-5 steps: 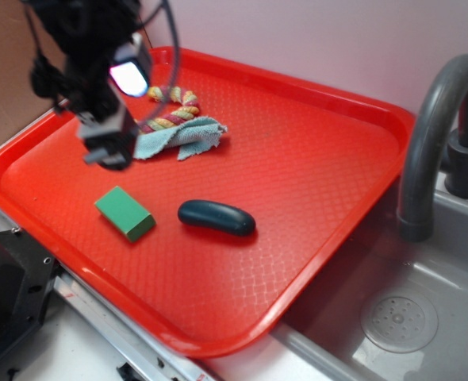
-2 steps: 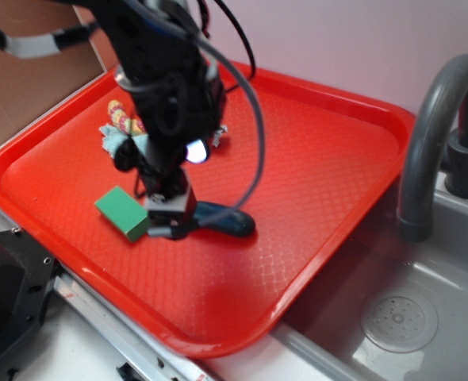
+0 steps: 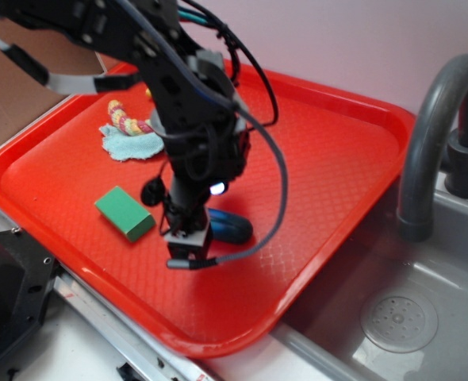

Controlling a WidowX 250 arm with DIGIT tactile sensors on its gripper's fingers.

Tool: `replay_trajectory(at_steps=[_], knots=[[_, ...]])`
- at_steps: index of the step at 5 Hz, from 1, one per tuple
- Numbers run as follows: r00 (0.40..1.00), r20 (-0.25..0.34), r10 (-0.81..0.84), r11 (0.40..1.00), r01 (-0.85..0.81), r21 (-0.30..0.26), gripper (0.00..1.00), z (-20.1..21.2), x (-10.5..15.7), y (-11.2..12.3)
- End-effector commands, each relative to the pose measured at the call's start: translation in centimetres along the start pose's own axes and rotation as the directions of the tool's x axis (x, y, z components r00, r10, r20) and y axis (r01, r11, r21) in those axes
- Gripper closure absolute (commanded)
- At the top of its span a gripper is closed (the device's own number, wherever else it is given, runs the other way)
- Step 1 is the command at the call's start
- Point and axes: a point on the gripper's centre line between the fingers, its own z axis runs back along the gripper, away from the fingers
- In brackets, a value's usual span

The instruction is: Grab the plastic pickle.

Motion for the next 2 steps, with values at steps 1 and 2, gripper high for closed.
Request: replay_trajectory(at_steps=[1,2], knots=[[1.0,-0.007,0.003,0.999,-0.003,0.053,0.73,-0.82,0.27,-0.63],[1.0,0.005,-0.028,0.998,0.028,0.061,1.0,-0.86,0.3,-0.78]])
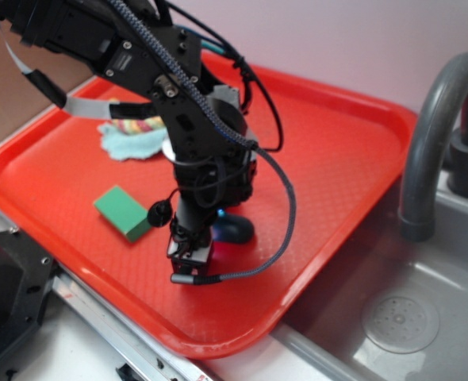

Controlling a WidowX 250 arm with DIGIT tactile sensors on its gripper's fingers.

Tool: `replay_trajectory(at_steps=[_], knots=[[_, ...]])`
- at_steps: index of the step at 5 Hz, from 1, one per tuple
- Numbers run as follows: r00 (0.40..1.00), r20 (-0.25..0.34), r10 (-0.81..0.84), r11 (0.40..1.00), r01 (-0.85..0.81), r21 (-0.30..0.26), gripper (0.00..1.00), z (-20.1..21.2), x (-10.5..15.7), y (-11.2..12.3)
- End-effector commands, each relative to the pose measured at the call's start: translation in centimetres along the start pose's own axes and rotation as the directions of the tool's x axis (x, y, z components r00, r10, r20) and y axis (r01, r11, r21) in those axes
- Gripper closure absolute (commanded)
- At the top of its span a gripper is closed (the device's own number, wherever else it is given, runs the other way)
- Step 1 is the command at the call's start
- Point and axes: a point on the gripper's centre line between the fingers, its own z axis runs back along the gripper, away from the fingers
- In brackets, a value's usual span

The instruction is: Grab the plastic pickle.

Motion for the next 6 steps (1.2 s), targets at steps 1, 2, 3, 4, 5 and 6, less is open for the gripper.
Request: replay_trajectory(at_steps=[1,2,3,4,5,6], knots=[[0.999,0.042,-0.019,1.0,0.019,0.011,1.0,-0.1,0.1,-0.4],[0.992,0.044,0.118,0.993,-0.119,0.015,1.0,2.2,-0.8,0.5],[0.927,0.092,0.365,0.931,-0.361,-0.055,1.0,6.8,-3.0,1.8],[0.806,0.074,0.587,0.805,-0.572,-0.156,1.0,11.3,-6.6,2.6],[0.638,0.032,0.77,0.629,-0.748,-0.214,1.0,14.4,-10.4,2.2],[0.526,-0.061,0.848,0.515,-0.847,-0.134,1.0,15.8,-12.0,2.0]])
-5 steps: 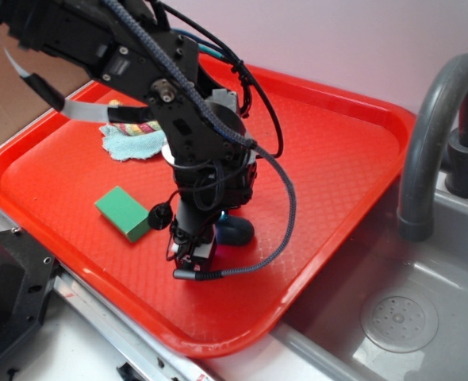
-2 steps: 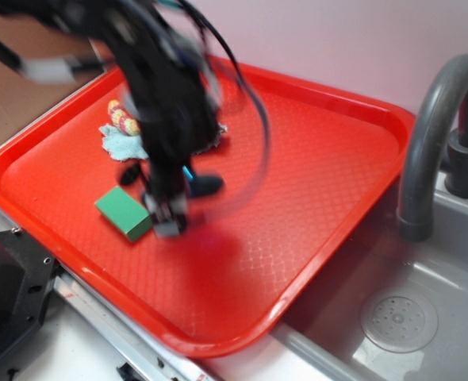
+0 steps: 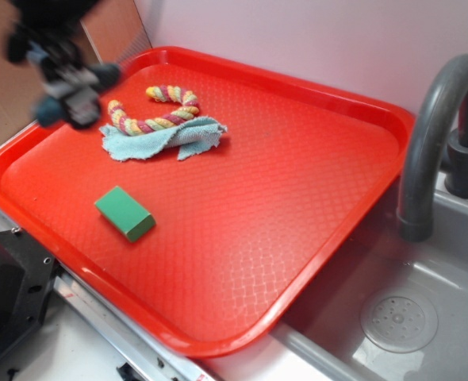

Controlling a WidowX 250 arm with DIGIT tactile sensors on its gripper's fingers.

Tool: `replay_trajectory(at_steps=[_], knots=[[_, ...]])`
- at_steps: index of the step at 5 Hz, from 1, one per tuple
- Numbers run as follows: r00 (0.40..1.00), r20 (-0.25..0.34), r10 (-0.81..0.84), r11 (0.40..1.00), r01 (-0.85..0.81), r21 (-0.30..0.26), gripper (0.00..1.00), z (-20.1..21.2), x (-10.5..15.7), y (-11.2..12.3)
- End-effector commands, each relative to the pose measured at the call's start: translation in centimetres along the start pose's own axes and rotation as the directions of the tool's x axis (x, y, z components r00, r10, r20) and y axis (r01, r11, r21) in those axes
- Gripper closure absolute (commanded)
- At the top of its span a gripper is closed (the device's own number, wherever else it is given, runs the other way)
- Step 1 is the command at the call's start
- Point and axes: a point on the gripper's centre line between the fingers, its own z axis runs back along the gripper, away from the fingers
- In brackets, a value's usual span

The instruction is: Grab the plastic pickle.

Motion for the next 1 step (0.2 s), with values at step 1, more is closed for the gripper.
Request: replay_trajectory(at_steps=[1], knots=[[0.992,-0.078,0.101,0.994,-0.096,0.059,1.0,2.38,-0.98,0.54]])
